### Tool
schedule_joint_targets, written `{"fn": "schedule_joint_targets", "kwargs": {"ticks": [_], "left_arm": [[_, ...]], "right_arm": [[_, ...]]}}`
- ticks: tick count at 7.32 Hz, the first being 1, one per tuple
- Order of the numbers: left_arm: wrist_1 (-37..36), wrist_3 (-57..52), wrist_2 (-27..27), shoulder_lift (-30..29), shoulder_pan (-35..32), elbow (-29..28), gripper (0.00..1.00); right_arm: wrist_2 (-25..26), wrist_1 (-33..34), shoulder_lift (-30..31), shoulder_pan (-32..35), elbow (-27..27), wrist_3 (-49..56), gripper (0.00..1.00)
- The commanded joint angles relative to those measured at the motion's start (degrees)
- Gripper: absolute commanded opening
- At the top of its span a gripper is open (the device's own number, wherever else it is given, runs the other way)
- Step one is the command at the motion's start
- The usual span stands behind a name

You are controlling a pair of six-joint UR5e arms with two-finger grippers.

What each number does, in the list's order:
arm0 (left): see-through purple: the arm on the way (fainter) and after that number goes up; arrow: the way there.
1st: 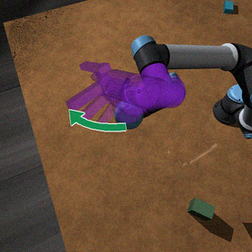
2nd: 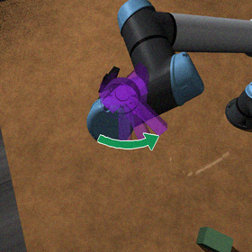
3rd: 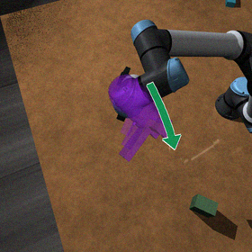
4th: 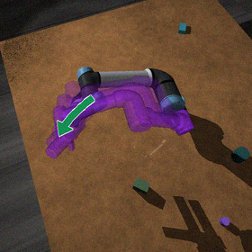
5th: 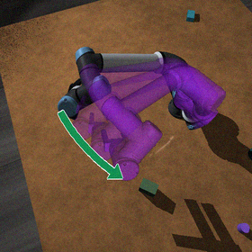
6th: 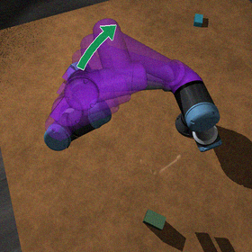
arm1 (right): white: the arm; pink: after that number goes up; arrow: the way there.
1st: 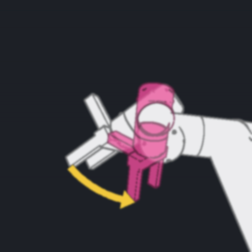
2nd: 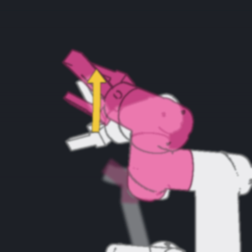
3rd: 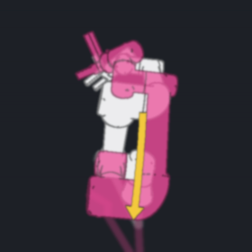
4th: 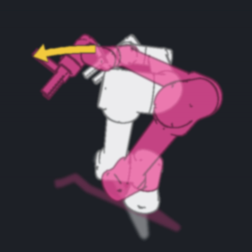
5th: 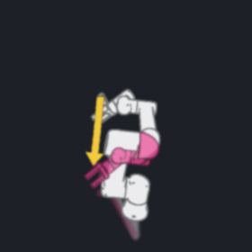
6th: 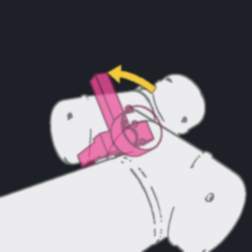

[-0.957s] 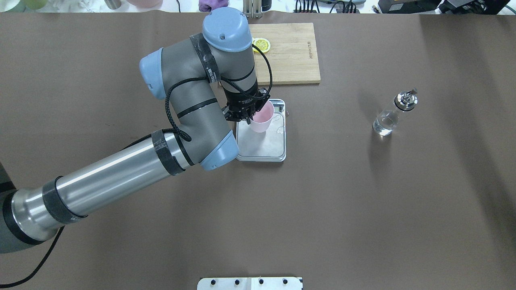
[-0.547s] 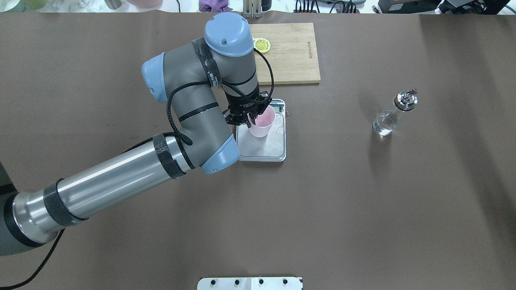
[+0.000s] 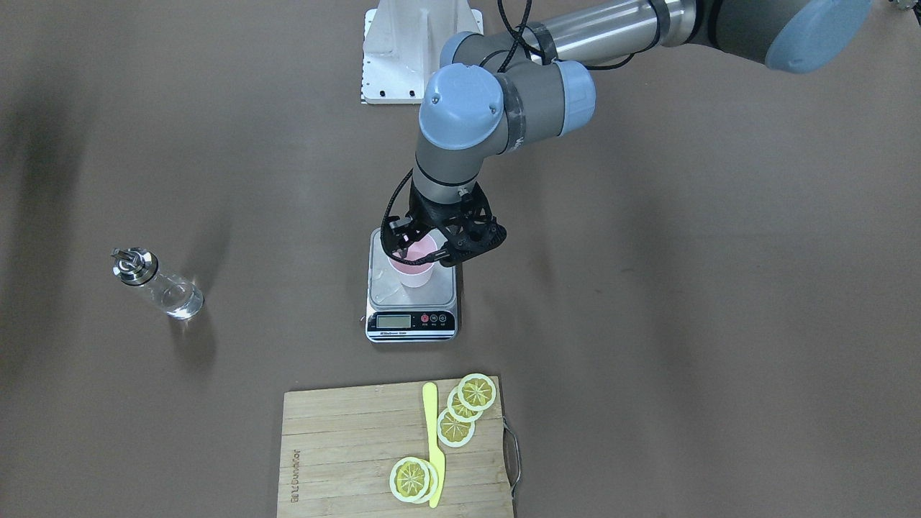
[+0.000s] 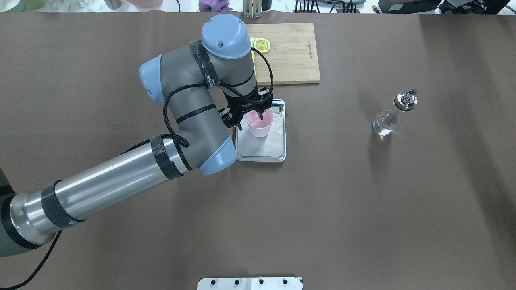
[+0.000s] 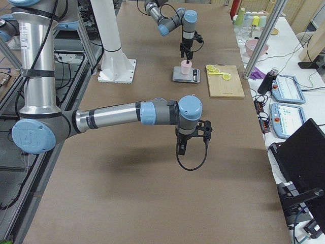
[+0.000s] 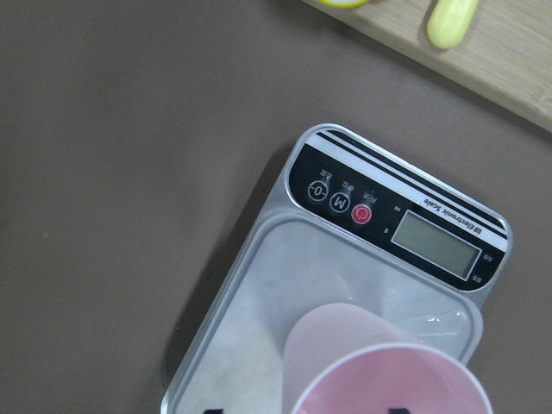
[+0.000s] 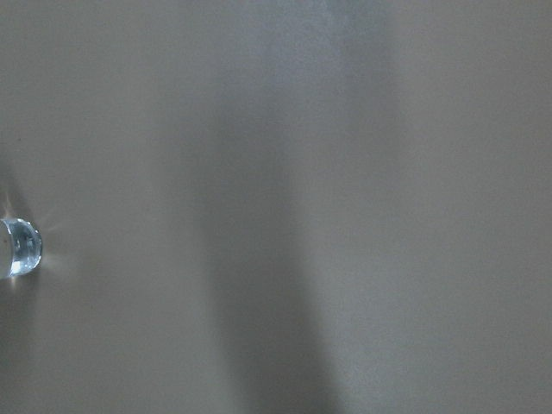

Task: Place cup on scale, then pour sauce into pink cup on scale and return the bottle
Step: 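Lift the left gripper away from the cup while the right gripper approaches the glass bottle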

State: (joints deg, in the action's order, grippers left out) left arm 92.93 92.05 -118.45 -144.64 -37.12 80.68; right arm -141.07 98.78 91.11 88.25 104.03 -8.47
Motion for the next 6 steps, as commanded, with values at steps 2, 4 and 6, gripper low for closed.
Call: {"fn": "schedule_joint_targets", "kwargs": {"ticks": [2,4,6], "left_arm": [[-1.4,0.0,0.1,8.0,-2.1,12.0,0.97],[-1.9,-0.1,0.1,9.7,-3.0,14.5,0.98],[-2.2,-0.1,0.2,10.2,-3.7,15.2,0.98]], "right_arm": [[0.2,-0.3,0.3,-0.4,10.4,0.0,1.00],[0.2,-5.5,0.5,-4.1,17.8,0.0,1.00],[0.6,-13.9,0.9,-11.0,21.1,-6.1,1.00]]}}
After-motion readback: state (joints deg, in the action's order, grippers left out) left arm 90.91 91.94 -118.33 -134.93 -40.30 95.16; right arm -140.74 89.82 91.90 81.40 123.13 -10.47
